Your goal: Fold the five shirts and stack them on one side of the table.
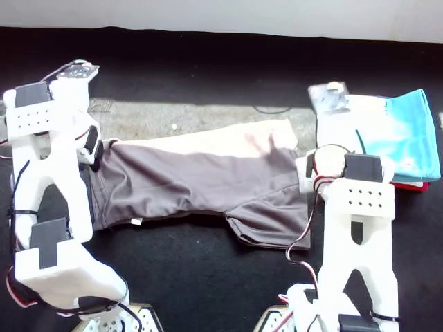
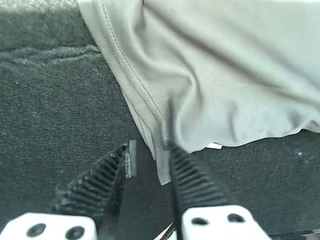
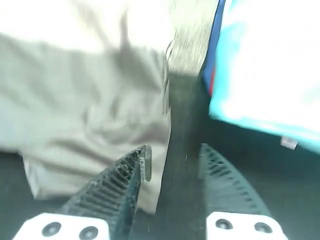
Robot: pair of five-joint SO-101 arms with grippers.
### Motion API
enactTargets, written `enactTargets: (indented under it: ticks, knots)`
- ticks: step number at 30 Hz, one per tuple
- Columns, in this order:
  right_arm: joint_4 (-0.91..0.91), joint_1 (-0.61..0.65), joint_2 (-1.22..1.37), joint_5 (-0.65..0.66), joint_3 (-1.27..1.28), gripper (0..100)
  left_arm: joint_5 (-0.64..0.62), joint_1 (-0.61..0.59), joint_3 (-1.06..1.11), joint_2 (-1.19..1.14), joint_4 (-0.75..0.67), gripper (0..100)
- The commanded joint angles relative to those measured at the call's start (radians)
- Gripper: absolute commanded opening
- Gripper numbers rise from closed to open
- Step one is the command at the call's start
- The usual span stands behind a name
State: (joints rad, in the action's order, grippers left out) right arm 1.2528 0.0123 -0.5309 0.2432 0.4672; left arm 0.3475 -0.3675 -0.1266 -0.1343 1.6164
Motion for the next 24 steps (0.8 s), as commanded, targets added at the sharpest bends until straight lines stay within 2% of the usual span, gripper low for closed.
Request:
enactTargets:
  ticks: [1, 5, 8, 12, 18, 24]
  knots:
    - [-0.205, 0.062, -0.007, -0.023, 0.048, 2.1, -0.092, 0.084, -0.015, 0.019, -0.057, 1]
    - [-0.349, 0.165, 0.122, 0.002, 0.102, 0.5, -0.181, 0.176, -0.008, -0.088, -0.138, 1]
    - [-0.433, 0.189, 0.291, 0.003, 0.082, 0.6, -0.232, 0.180, -0.042, -0.202, -0.209, 1]
    - [-0.506, 0.188, 0.538, 0.003, -0.044, 0.6, -0.288, 0.117, -0.145, -0.341, -0.267, 1]
    - [-0.510, 0.171, 0.908, 0.003, -0.358, 0.6, -0.354, 0.004, -0.381, -0.510, -0.267, 1]
    - [-0.501, 0.096, 1.187, 0.003, -0.651, 0.6, -0.353, -0.013, -0.556, -0.694, -0.269, 1]
